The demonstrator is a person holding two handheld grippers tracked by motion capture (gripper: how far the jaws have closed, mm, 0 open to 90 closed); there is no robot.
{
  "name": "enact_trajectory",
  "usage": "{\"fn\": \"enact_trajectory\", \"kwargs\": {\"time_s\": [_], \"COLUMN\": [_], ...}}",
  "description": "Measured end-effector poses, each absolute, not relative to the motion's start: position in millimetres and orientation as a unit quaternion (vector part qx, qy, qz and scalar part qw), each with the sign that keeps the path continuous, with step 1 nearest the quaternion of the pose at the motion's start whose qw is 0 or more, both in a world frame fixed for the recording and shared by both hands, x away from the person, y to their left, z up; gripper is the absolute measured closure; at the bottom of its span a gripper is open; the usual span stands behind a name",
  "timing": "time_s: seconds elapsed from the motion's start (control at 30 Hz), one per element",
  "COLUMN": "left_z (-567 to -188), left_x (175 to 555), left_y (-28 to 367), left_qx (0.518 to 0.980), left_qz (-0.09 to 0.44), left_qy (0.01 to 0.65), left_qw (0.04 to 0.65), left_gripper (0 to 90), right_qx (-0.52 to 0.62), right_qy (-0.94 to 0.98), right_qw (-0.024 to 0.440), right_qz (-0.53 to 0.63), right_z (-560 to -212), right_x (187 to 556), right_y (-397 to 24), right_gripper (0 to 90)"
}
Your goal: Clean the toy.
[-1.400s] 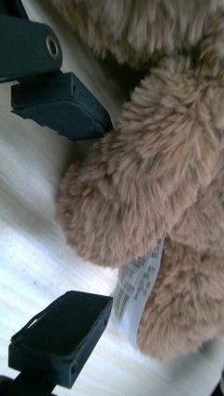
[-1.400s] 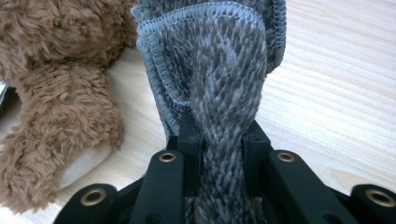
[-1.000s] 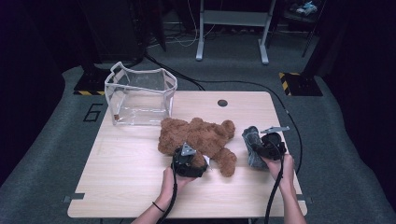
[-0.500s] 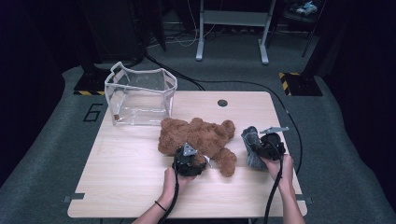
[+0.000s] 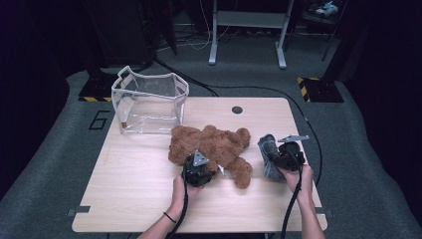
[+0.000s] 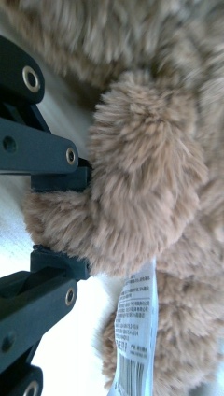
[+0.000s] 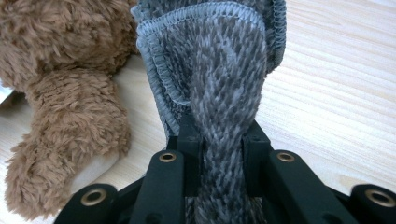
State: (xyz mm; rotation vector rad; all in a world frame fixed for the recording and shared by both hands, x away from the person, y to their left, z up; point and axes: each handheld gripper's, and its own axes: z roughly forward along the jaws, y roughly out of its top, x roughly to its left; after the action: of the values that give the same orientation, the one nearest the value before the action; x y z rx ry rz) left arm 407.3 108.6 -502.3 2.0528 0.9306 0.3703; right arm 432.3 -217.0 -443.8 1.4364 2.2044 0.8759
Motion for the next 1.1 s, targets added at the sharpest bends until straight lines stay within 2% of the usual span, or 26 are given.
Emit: {"fn": "enact_trajectory", "kwargs": {"time_s": [0.63,1.1], "left_z": [-455.3,-415.0], "left_x": [421.4,433.3], "left_y": [114.2,121.9], "left_qx": [0.835,0.812], "left_qz": [0.184,0.183], "left_qy": [0.291,0.262], "left_qw": [0.429,0.488], "left_gripper": [72.7,73.6], "right_qx": [0.517,0.511], "right_qy": [0.774,0.771], "right_qw": [0.187,0.200], "right_qz": [0.314,0.323], "right_z": [-439.7,-426.4], "right_x": [430.2,430.6], "right_y": [-224.5,-225.3], "right_gripper": [75.1,75.1]}}
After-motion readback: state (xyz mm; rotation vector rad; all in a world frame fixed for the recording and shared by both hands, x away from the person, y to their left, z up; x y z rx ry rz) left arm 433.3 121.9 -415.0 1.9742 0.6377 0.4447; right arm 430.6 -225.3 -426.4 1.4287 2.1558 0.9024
